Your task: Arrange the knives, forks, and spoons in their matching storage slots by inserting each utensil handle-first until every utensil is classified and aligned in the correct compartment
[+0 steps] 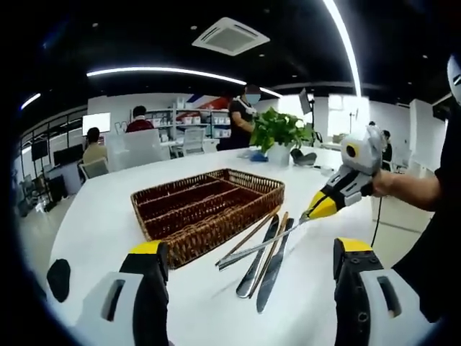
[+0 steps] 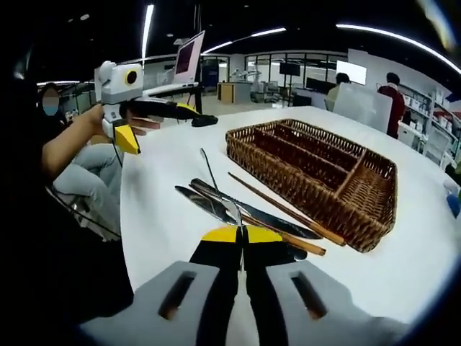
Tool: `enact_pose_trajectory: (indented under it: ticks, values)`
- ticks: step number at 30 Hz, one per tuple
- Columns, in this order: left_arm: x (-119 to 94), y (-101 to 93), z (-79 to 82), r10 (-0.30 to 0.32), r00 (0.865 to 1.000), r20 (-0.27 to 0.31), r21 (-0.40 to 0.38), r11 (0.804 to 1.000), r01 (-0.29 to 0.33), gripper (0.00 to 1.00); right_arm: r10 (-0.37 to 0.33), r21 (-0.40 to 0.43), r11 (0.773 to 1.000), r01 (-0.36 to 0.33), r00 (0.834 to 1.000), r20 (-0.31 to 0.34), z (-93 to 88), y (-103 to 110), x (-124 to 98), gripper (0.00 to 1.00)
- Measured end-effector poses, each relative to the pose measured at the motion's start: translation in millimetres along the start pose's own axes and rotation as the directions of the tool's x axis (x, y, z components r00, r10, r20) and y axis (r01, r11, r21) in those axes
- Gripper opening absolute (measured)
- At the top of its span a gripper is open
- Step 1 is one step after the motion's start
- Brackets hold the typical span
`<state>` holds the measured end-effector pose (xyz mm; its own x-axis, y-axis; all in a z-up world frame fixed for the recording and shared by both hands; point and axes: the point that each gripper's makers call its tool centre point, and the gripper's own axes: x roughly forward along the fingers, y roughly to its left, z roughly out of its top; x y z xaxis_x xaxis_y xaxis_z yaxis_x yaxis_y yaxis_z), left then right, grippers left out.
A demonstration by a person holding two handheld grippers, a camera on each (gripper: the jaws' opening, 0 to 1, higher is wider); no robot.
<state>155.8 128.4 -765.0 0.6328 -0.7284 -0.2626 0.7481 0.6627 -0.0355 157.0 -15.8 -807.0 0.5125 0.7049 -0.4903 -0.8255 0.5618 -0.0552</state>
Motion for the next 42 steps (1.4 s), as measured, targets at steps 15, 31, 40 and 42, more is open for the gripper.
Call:
enact_pose_trajectory:
  ticks: [15, 31, 40, 42]
  values:
    - [-2.6, 1.0, 8.9, 0.019, 1.000, 0.010, -0.016, 1.000, -0.019, 0.99, 0.049, -0.006, 0.999, -0.049, 0.999, 0.020, 32.4, -25.5, -6.0, 0.00]
    - [0.7, 10.4, 7.7, 0.062, 0.998, -0.028, -0.027, 0.998, -0.062, 0.99, 0.145, 0.042, 0.989, -0.145, 0.989, 0.004, 51.4, -54.2, 14.1, 0.00]
    - [-0.4, 16.5, 9.1, 0.082, 0.996, -0.032, -0.017, 0.996, -0.082, 0.99, 0.142, 0.046, 0.989, -0.141, 0.990, -0.008, 65.3, -84.7, 35.4, 0.00]
    - [-0.5, 17.5, 8.9, 0.084, 0.996, -0.034, -0.016, 0.996, -0.084, 0.99, 0.134, 0.045, 0.990, -0.133, 0.991, -0.010, 66.8, -89.3, 38.0, 0.00]
